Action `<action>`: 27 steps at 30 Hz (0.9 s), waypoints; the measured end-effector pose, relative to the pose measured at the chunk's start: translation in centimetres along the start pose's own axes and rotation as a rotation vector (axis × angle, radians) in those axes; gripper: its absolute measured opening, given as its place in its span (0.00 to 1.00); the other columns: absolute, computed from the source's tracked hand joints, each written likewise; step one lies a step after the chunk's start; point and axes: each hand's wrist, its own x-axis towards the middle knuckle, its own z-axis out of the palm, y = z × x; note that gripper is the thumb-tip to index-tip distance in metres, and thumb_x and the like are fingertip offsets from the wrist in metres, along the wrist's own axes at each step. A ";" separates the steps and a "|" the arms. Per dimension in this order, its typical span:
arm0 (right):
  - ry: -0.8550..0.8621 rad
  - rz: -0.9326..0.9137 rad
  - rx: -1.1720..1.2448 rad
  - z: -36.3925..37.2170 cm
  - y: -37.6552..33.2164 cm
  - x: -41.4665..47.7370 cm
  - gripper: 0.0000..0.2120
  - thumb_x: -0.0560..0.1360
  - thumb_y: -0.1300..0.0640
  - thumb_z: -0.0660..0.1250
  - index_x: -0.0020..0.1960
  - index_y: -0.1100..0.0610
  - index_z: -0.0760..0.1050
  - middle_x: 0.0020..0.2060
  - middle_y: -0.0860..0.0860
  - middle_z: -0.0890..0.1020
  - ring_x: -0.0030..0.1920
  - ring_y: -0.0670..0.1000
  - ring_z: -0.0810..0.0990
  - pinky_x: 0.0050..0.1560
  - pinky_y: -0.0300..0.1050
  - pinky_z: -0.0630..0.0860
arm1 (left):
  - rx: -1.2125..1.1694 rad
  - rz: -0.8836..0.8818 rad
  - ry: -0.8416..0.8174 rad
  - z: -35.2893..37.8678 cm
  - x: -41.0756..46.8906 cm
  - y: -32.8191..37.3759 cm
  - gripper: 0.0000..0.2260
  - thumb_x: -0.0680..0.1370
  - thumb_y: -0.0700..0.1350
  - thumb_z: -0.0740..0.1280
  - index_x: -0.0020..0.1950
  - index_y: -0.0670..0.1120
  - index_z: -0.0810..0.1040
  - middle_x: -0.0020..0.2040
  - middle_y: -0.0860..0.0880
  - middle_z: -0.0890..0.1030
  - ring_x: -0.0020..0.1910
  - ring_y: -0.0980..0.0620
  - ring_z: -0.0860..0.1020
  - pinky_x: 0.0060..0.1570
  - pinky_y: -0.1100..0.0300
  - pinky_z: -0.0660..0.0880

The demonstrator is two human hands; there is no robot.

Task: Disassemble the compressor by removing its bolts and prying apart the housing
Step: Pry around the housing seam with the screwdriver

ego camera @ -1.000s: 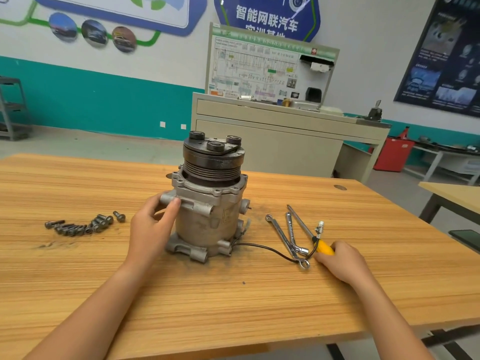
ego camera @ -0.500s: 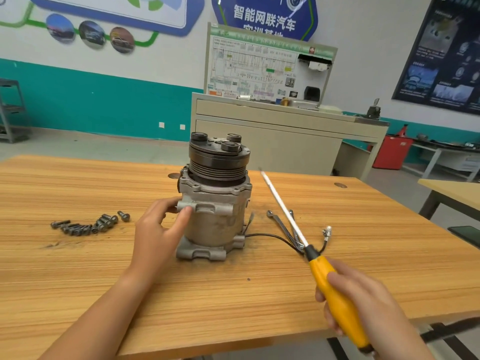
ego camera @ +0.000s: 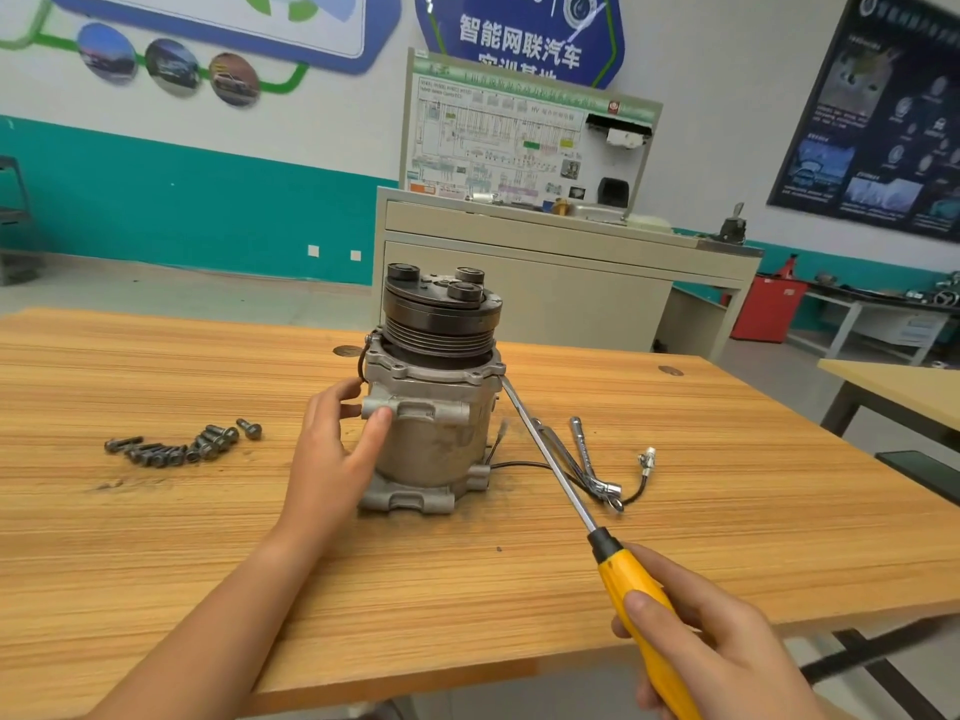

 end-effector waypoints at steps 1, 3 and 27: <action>-0.004 0.000 -0.018 0.1 -0.2 -0.1 0.12 0.73 0.59 0.67 0.44 0.41 0.75 0.33 0.52 0.81 0.24 0.51 0.77 0.24 0.38 0.71 | -0.001 0.009 0.001 0.0 0.0 0.0 0.24 0.73 0.59 0.61 0.67 0.51 0.68 0.58 0.58 0.69 0.54 0.75 0.68 0.48 0.71 0.66; -0.005 -0.021 -0.078 0.2 -0.6 -0.2 0.12 0.73 0.58 0.66 0.44 0.39 0.73 0.36 0.52 0.82 0.24 0.51 0.77 0.25 0.37 0.71 | 0.001 0.028 0.009 0.1 0.0 0.0 0.18 0.77 0.53 0.63 0.65 0.53 0.68 0.56 0.61 0.70 0.54 0.75 0.68 0.48 0.71 0.66; -0.072 -0.277 -0.933 6.0 0.7 -0.7 0.31 0.79 0.41 0.49 0.73 0.45 0.33 0.52 0.42 0.67 0.57 0.39 0.70 0.42 0.30 0.59 | -0.202 -0.047 0.109 0.9 -0.2 1.1 0.04 0.77 0.47 0.65 0.47 0.58 0.74 0.48 0.59 0.78 0.51 0.63 0.75 0.51 0.59 0.72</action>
